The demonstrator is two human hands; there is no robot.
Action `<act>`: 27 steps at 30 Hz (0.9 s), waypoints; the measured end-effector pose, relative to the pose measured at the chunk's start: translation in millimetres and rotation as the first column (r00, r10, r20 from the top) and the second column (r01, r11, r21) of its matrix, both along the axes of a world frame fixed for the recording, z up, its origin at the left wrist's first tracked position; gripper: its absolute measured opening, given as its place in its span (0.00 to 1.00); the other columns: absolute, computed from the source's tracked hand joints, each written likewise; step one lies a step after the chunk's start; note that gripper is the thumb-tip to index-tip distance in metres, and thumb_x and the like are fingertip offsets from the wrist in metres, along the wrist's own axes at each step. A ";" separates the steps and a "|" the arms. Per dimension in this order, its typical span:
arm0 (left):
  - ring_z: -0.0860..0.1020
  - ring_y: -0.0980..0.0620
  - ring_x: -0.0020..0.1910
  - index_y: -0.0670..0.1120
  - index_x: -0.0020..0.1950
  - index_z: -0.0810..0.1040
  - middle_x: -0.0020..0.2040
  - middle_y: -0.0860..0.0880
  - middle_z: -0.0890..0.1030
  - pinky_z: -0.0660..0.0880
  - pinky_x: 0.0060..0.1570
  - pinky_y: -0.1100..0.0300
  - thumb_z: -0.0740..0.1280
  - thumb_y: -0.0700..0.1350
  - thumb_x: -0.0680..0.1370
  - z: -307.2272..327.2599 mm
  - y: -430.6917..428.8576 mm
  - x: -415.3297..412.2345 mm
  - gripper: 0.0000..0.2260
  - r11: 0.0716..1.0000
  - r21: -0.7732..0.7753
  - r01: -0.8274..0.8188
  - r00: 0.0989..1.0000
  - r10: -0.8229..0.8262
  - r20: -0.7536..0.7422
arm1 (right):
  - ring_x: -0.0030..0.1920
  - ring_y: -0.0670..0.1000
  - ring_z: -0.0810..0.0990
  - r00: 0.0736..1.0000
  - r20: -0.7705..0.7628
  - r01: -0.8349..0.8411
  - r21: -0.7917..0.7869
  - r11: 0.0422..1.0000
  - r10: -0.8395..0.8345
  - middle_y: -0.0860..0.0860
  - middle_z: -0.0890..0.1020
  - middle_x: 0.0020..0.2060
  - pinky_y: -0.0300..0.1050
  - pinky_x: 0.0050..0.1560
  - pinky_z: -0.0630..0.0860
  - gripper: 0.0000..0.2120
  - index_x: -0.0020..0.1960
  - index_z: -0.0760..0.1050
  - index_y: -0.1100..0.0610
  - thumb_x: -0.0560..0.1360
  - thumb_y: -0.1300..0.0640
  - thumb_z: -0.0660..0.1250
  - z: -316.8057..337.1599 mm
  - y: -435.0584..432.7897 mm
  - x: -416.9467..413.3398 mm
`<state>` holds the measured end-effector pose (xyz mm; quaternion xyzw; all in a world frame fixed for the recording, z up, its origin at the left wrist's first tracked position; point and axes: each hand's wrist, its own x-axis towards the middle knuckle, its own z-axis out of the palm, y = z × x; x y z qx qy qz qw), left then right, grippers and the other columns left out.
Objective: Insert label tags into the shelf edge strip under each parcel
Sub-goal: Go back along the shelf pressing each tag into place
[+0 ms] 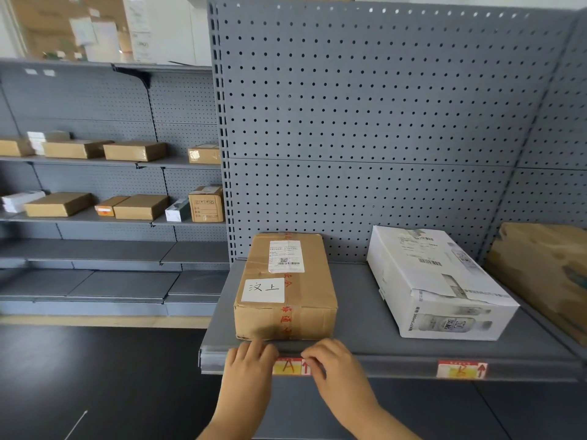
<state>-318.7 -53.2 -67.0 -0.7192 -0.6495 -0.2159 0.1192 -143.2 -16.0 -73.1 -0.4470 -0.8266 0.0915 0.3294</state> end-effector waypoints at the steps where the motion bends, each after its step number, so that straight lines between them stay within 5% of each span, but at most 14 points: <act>1: 0.76 0.49 0.28 0.50 0.33 0.77 0.31 0.51 0.77 0.72 0.27 0.58 0.80 0.34 0.50 1.8 1.5 -1.3 0.20 1.000 -0.007 0.010 1.000 -0.010 0.010 | 0.52 0.40 0.72 1.000 0.016 0.002 -0.001 1.000 -0.002 0.43 0.78 0.49 0.32 0.51 0.70 0.07 0.53 0.78 0.49 0.79 0.52 0.61 -0.2 -0.1 -0.5; 14: 0.77 0.49 0.28 0.50 0.31 0.78 0.30 0.52 0.78 0.71 0.28 0.58 0.79 0.32 0.52 9.2 -1.2 -10.2 0.18 0.999 0.010 0.037 0.998 -0.037 0.055 | 0.52 0.49 0.75 0.990 0.136 -0.039 0.031 0.999 0.035 0.50 0.78 0.49 0.47 0.46 0.77 0.09 0.54 0.78 0.54 0.76 0.63 0.64 0.5 -2.4 -8.4; 27: 0.78 0.51 0.27 0.50 0.29 0.79 0.28 0.53 0.79 0.75 0.27 0.59 0.80 0.34 0.47 9.1 -2.0 -6.3 0.19 0.996 -0.008 0.087 0.996 -0.086 0.031 | 0.57 0.48 0.69 0.969 0.248 -0.002 -0.053 0.999 0.015 0.47 0.71 0.55 0.42 0.53 0.72 0.15 0.57 0.72 0.51 0.74 0.65 0.65 0.0 -1.2 -15.1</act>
